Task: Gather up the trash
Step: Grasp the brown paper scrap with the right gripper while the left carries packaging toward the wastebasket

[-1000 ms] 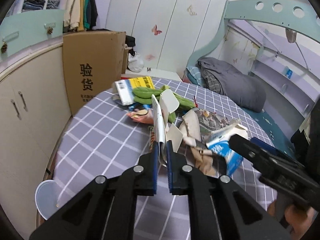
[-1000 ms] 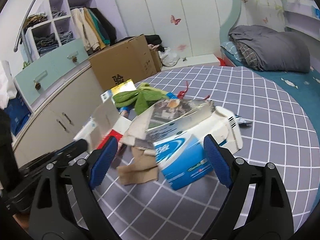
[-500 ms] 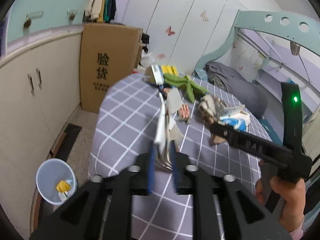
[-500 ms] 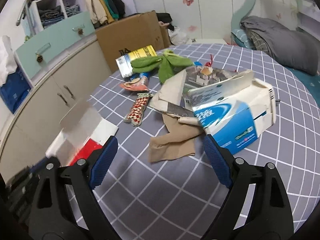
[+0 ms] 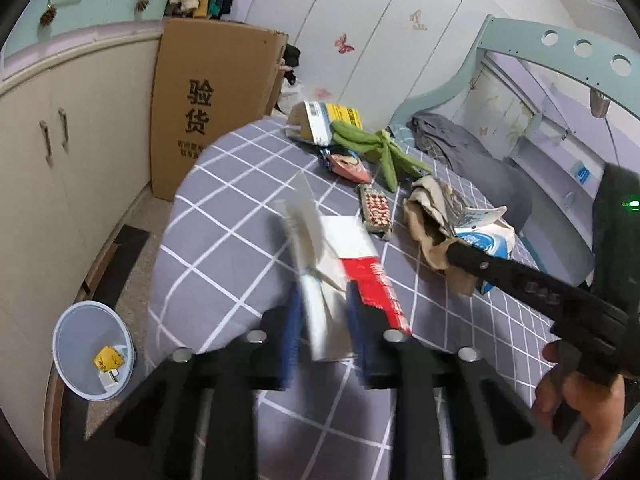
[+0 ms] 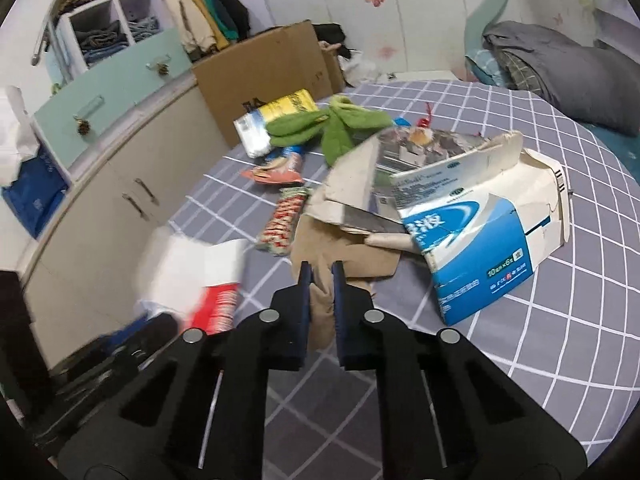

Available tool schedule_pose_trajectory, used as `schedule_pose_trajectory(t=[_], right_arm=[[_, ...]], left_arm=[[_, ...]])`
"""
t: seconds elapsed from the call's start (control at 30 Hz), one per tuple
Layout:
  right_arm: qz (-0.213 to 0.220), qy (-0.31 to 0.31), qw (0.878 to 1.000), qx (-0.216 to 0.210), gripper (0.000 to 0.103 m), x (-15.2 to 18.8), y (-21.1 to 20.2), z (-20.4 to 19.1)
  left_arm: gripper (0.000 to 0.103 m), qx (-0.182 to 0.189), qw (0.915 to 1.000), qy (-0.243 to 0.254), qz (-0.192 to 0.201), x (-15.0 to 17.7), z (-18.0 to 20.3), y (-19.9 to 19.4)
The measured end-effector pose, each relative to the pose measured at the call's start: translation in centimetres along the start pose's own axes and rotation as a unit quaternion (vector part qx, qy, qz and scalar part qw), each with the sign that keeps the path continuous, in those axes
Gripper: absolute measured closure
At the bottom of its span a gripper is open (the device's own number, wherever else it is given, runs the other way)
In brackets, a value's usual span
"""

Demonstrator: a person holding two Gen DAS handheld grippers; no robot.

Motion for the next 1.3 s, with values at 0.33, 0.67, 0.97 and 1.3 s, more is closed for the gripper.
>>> schedule_pose_trajectory(t=[0.33, 0.67, 0.97, 1.3], right_arm=[[0.029, -0.027, 0.998, -0.039, 0.095, -1.4, -2.7, -4.2], [0.039, -0.084, 0.99, -0.11, 0.095, -3.5, -2.6, -13.0], [-0.002, -0.15, 0.971, -0.189, 0.095, -2.5, 3.5, -25.3], [-0.129, -0.211, 0.946, -0.21, 0.095, 3.7, 18.6, -36.2]], left_arm=[[0.095, 0.005, 0.9985, -0.006, 0.054, -0.9, -0.8, -4.2], [0.095, -0.019, 0.9923, -0.043, 0.114, -3.0, -5.7, -9.9], [0.095, -0.113, 0.9764, -0.105, 0.151, -4.2, -17.1, -14.3], [0.095, -0.225, 0.9489, -0.19, 0.112, -2.2, -32.8, -12.8]])
Point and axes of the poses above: each gripper's, at about its wrist camera, not at the fingertips, and y roughly the way its jaws point, z to its right, x to its underside, the point moved 4 cm from there along y, roughly the way its jaws point, and after that the axes turned 7 degrees about -y, right-handed, at the moved point
